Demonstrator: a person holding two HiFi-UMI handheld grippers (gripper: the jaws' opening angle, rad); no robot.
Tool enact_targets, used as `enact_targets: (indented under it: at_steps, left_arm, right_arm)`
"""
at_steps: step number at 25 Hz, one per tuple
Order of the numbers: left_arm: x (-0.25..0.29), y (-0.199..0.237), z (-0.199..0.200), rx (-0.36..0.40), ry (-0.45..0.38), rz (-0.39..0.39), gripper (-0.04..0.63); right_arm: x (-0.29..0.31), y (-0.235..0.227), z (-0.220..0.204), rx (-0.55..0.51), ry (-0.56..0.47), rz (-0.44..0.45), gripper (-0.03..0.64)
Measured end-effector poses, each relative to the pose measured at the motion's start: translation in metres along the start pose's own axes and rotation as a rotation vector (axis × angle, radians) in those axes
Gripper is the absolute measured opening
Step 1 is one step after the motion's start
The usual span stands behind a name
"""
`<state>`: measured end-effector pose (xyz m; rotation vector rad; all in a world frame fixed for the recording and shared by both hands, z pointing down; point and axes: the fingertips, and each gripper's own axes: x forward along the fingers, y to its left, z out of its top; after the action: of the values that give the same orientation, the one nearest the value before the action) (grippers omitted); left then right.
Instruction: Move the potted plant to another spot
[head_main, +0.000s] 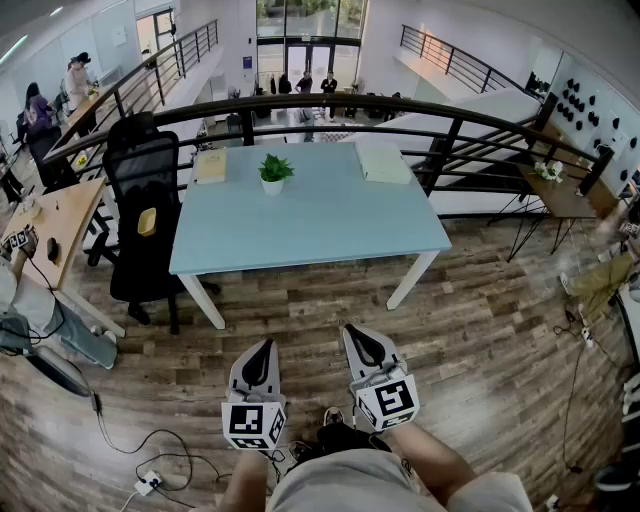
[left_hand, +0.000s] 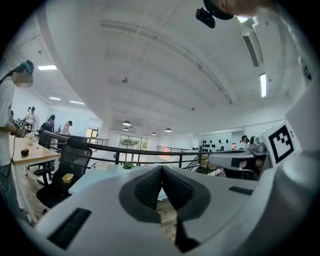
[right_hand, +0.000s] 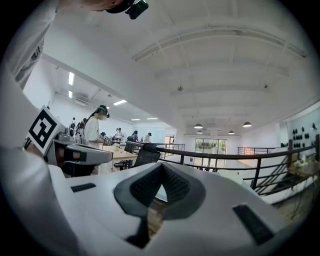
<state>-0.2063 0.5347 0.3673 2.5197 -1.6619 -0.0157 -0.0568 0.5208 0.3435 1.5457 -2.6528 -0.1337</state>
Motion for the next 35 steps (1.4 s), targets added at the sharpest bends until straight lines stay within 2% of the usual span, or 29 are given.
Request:
enact_targets:
  at_steps: [8,12,16,19,23,28,35]
  left_arm:
    - [0.027,0.007,-0.012,-0.004,0.026,0.023,0.011]
    - [0.060,0.009,-0.017,-0.018,0.055,0.018,0.011]
    - [0.092,0.011,-0.027,-0.012,0.101,0.016,0.011]
    - [0.114,0.007,-0.037,0.004,0.133,-0.003,0.011]
    - [0.146,0.003,-0.049,-0.011,0.156,-0.004,0.011]
    - [0.180,0.004,-0.052,-0.018,0.182,0.002,0.011]
    - [0.214,0.046,-0.061,-0.033,0.213,0.042,0.011]
  right_arm:
    - [0.025,-0.012,-0.015,0.015,0.010,0.038,0.003]
    - [0.043,-0.033,-0.018,0.010,-0.005,0.073,0.003]
    - [0.053,-0.061,-0.036,0.032,0.036,0.087,0.005]
    - [0.055,-0.080,-0.053,0.063,0.063,0.105,0.092]
    - [0.066,-0.110,-0.081,0.093,0.100,0.100,0.134]
    - [0.095,-0.136,-0.096,0.115,0.128,0.107,0.173]
    - [0.163,-0.143,-0.107,0.126,0.145,0.147,0.211]
